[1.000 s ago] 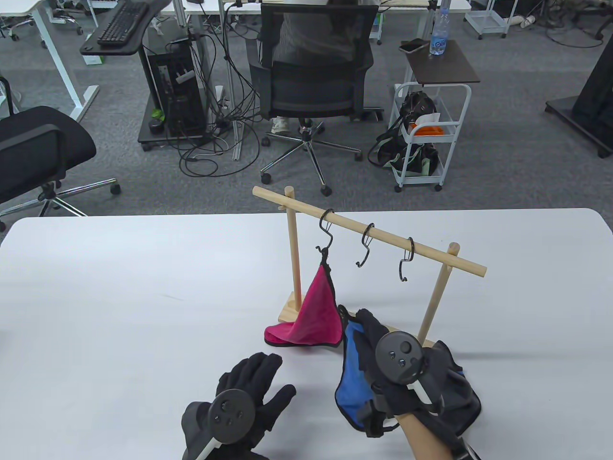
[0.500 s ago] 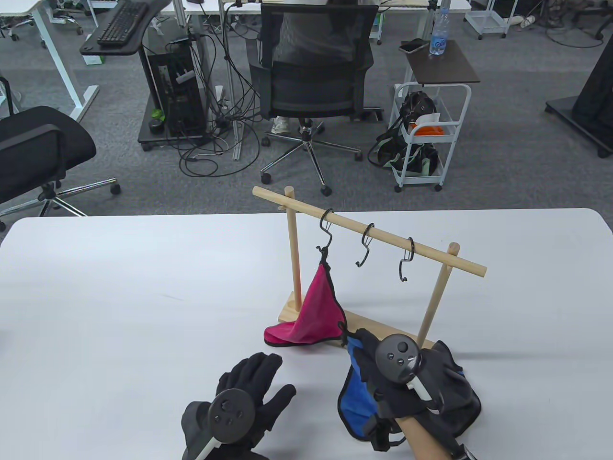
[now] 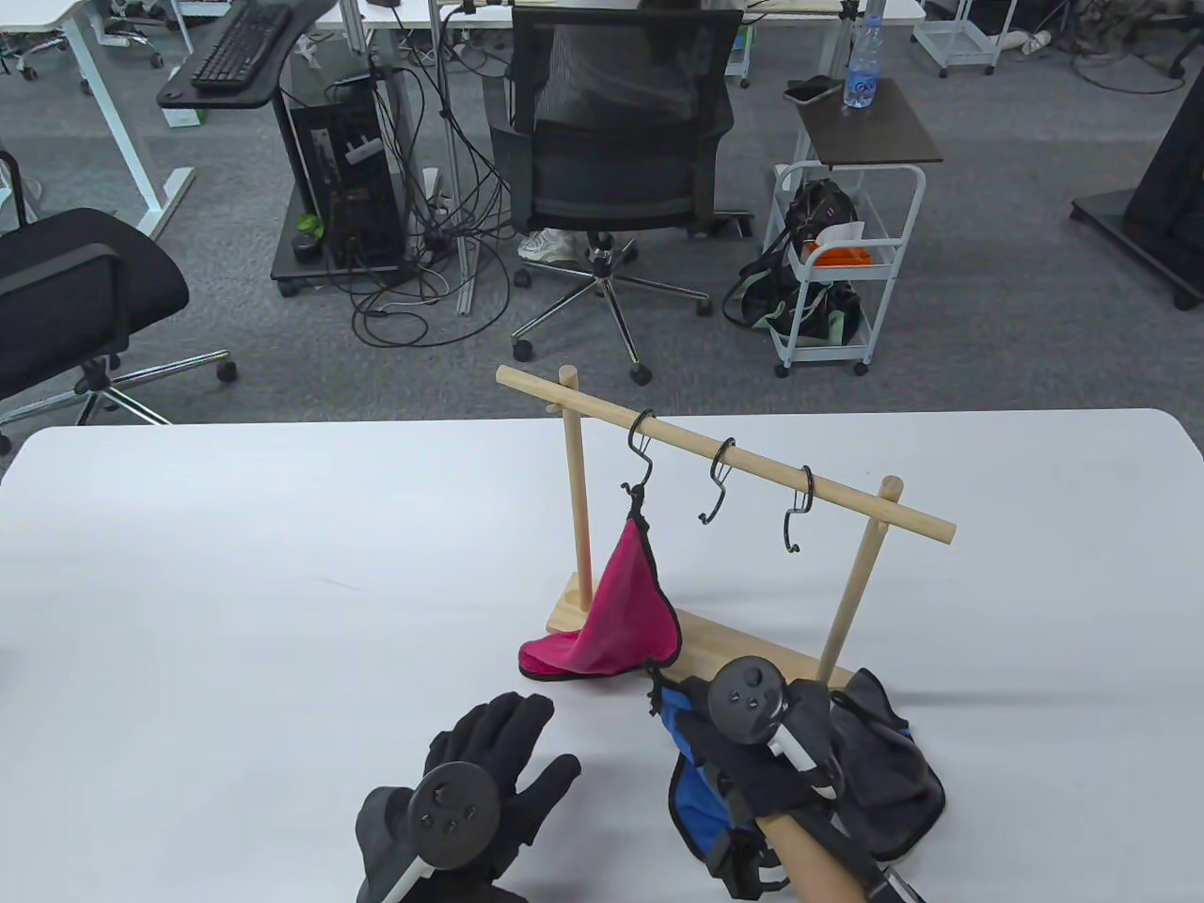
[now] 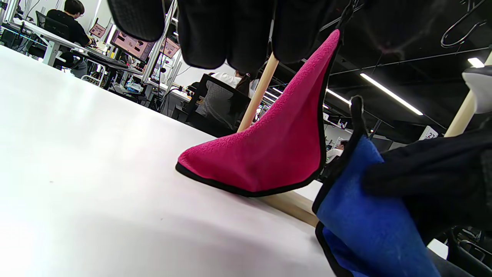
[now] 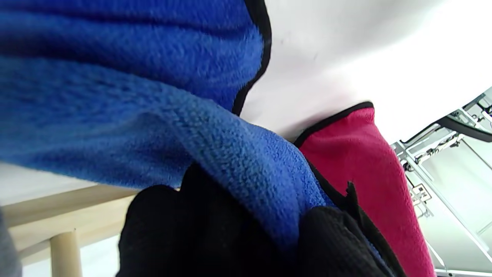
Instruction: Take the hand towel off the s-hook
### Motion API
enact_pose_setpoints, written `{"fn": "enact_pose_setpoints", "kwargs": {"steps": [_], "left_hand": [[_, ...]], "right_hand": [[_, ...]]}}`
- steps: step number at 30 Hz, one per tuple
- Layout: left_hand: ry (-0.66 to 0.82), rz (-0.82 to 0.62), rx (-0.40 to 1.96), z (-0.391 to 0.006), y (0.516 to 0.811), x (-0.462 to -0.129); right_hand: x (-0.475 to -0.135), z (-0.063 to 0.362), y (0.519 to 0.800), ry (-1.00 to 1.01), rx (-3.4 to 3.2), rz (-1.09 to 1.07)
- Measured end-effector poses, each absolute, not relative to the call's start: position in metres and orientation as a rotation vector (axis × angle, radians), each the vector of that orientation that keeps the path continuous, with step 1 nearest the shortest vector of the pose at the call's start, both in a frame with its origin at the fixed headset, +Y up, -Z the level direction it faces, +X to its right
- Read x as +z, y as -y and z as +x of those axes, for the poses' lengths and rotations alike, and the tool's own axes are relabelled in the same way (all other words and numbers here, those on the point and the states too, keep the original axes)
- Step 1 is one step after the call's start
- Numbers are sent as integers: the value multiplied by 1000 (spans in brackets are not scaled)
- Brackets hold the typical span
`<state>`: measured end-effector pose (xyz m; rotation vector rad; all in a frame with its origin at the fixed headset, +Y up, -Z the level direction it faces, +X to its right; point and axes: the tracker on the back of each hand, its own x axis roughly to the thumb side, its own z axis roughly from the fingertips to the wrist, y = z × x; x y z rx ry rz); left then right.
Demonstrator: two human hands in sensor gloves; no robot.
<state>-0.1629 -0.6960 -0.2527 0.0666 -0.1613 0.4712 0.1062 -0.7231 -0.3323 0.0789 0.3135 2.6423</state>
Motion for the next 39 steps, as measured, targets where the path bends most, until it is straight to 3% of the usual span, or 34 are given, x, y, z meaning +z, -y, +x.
{"fn": "enact_pose_setpoints", "kwargs": {"steps": [18,39], "left_hand": [[163,61,473,-163,696,-252],[176,38,461,-160,697,-254]], "right_hand": [[-328,84,746,-528,2713,217],[-313,87,713,-336,2674,282]]}}
